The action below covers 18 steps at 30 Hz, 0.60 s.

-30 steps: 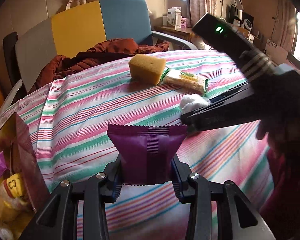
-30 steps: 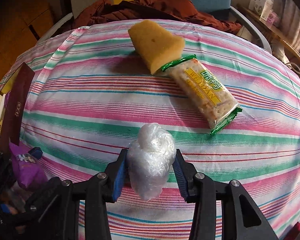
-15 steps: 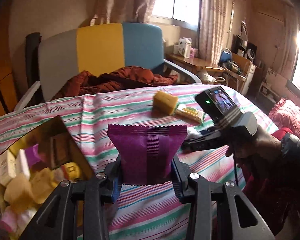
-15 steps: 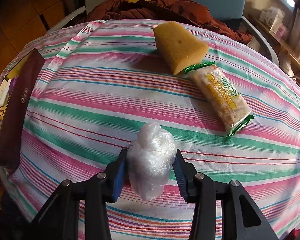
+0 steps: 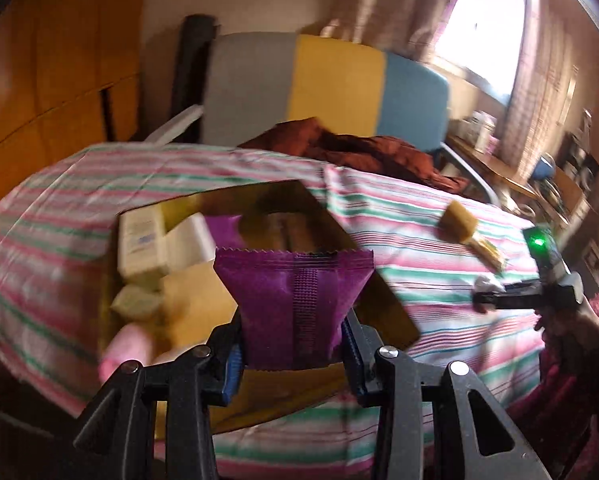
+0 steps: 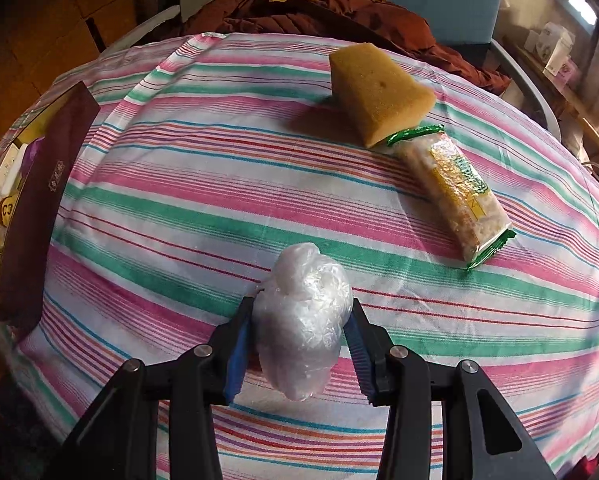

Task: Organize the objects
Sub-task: 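Place the purple packet in the tray with the left gripper while the right drops the cotton balls there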

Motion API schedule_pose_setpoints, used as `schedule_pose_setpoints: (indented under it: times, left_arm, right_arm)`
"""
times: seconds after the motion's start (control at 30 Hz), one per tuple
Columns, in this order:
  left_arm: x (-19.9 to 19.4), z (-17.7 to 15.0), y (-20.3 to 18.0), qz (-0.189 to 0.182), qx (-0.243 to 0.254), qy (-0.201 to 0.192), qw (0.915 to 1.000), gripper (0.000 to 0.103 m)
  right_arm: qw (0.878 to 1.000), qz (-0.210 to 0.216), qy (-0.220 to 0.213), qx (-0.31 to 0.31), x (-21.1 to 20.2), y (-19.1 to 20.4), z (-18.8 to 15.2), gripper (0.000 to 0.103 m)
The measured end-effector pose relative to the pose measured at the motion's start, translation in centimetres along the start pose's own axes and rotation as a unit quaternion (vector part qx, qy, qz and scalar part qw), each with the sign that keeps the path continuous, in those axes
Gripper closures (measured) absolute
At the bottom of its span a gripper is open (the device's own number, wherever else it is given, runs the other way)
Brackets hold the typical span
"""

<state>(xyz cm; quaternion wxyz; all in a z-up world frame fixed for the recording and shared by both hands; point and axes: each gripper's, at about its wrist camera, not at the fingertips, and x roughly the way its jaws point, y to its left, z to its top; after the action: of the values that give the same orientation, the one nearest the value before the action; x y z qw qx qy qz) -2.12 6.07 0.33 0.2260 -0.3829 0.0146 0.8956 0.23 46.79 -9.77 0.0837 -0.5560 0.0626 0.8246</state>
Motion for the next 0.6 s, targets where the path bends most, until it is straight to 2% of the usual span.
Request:
schedule_pose_setpoints:
  times: [0.13,0.27,0.47,0.6]
  left_arm:
    - [-0.5,-0.7,2.9,0.004,-0.043,0.005,0.9991,0.062]
    - [-0.2,-1.5,4.6,-0.006,-0.076,0.017,0.9969,0.062]
    - [-0.1,-2.7,4.7,-0.032,-0.088,0.025,0.9953,0.062]
    - [0.1,-3.0,4.8,-0.037,-0.088,0.027,0.995,0.062]
  right_arm:
    - [1.0,0.024,-0.004,-0.015,-1.0,2.6,-0.3,0.058]
    - [0.996,0.074,-0.041,-0.029,-3.9,6.9,-0.6,0.058]
    - [0.983,0.144,-0.095,-0.065,-8.1,14.8,-1.1,0.058]
    - [0.977,0.158,-0.114,-0.087,-9.0,18.4,-0.8,0.058]
